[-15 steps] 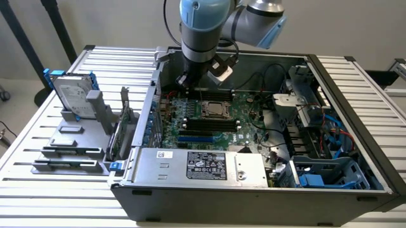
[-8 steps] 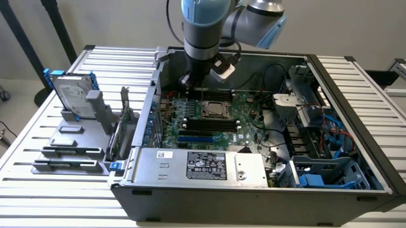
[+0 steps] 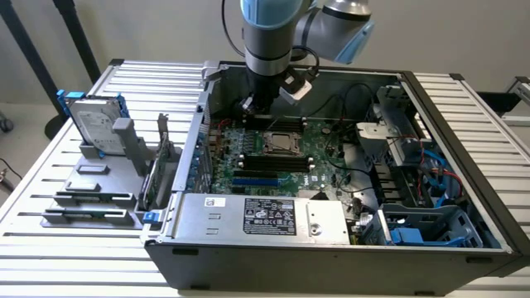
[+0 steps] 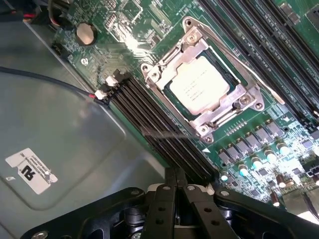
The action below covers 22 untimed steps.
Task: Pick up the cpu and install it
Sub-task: 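Close the cpu cover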
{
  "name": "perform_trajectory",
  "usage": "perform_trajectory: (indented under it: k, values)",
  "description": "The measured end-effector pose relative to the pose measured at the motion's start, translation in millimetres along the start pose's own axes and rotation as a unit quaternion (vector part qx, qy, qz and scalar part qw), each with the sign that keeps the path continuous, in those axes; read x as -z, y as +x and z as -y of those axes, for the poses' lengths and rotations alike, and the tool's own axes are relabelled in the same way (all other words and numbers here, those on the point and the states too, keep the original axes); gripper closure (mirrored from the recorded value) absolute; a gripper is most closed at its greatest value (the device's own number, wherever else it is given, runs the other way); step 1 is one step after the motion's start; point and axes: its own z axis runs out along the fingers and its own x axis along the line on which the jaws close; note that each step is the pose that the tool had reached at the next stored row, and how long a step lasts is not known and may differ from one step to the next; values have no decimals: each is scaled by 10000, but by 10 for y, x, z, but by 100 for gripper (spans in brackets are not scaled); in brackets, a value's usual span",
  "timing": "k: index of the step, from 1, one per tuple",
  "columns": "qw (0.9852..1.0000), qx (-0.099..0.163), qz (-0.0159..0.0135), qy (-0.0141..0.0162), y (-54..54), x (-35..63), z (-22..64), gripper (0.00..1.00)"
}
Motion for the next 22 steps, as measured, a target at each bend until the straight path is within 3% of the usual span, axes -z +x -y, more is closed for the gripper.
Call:
perform_trajectory:
  k: [4,8,10,16,18,22]
  values:
    - [10000,7,-3,-75,11,-12,-14,89]
    - [9998,23,25,-174,2,-39,-21,89]
    - [9998,34,20,-210,-4,-58,-26,89]
    - [9996,40,18,-262,-32,-140,-49,89]
    - [9996,36,40,-292,-39,-160,-54,89]
    - [9991,34,145,-409,-45,-180,-60,89]
